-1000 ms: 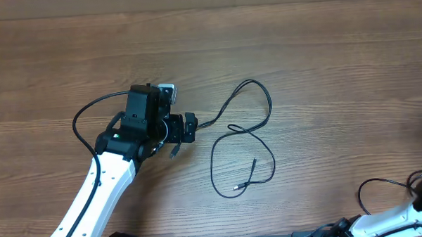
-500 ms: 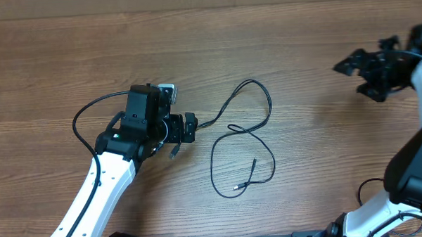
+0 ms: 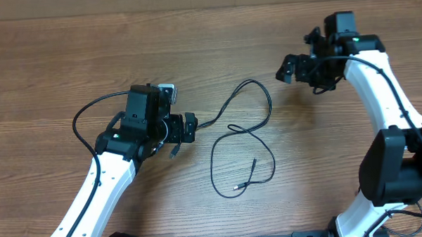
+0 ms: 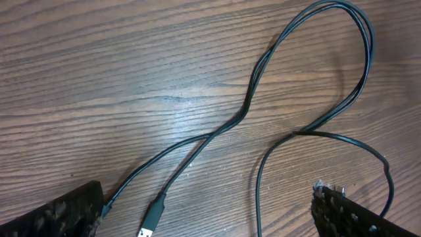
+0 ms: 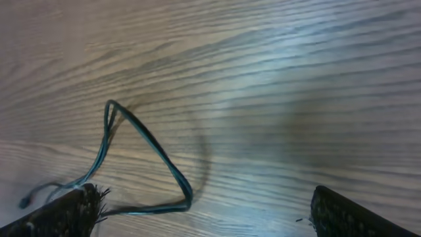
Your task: Untangle cables
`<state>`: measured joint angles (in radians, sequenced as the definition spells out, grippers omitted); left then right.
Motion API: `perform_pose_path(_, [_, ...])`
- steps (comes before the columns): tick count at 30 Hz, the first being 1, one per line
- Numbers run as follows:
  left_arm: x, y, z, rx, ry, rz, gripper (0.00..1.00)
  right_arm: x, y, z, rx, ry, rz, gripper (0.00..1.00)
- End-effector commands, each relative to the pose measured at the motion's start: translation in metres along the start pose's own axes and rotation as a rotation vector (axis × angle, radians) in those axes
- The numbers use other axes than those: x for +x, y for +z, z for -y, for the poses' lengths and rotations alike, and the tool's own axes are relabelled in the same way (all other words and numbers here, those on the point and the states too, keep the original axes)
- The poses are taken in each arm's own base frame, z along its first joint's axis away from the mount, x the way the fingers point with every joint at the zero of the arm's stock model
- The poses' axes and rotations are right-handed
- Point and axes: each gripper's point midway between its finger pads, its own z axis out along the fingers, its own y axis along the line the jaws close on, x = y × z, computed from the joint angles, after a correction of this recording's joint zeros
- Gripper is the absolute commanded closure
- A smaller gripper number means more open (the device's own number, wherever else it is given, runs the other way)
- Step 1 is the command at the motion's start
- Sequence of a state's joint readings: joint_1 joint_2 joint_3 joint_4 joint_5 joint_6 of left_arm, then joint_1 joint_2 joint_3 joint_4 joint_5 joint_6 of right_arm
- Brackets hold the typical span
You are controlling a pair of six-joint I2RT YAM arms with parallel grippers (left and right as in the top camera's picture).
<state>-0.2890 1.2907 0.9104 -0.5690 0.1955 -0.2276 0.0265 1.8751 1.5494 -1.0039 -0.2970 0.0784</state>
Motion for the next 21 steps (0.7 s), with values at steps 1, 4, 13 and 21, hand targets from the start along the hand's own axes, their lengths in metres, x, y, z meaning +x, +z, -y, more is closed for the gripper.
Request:
perform_pose_path(1, [-0.004, -0.001, 0.003, 0.012, 0.019, 0.005, 0.0, 0.007, 0.013, -0.009, 0.024, -0.053, 0.008, 0.0])
perform_pose_path(4, [-0.004, -0.001, 0.003, 0.012, 0.019, 0.005, 0.0, 0.018, 0.034, -0.011, 0.015, -0.077, 0.007, 0.0])
perform_pose_path(13, [-0.004, -0.001, 0.003, 0.012, 0.019, 0.005, 0.01, 0.023, 0.05, -0.018, -0.032, -0.1, 0.025, 0.4])
perform_pose_path(21, [-0.004, -0.001, 0.003, 0.012, 0.019, 0.005, 0.0, 0.014, 0.053, -0.021, -0.049, -0.153, 0.067, 0.34])
